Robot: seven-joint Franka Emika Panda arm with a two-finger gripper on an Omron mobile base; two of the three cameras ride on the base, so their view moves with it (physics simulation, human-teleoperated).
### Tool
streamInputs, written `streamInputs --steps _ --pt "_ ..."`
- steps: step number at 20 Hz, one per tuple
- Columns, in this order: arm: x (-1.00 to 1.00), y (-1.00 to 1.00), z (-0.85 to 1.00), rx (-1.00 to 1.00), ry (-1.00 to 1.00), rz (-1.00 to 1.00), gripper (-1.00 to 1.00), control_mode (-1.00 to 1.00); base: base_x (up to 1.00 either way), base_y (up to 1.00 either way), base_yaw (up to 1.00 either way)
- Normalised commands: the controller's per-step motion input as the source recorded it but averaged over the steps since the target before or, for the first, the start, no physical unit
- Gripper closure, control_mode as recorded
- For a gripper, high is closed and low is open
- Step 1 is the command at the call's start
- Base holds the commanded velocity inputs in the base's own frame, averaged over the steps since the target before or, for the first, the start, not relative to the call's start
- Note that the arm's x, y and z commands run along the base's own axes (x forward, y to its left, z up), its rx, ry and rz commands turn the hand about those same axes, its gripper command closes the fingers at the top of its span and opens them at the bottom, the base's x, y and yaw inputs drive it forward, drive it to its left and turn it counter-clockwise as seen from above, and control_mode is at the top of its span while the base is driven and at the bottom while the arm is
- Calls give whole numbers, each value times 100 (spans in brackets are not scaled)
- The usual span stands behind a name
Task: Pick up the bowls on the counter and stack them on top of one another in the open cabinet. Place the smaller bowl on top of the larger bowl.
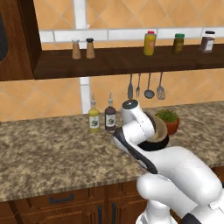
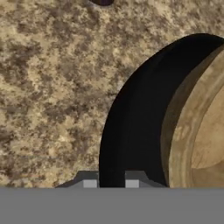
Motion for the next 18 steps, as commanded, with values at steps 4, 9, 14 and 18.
streamInputs --steps 4,9,14,18 --pt "-94 17 100 0 -1 9 100 -100 0 0 0" --pt "-91 15 100 0 -4 12 100 -100 0 0 0" --pt "-48 9 100 0 0 7 100 -100 0 0 0" --pt "-42 17 100 -1 0 7 100 -100 0 0 0"
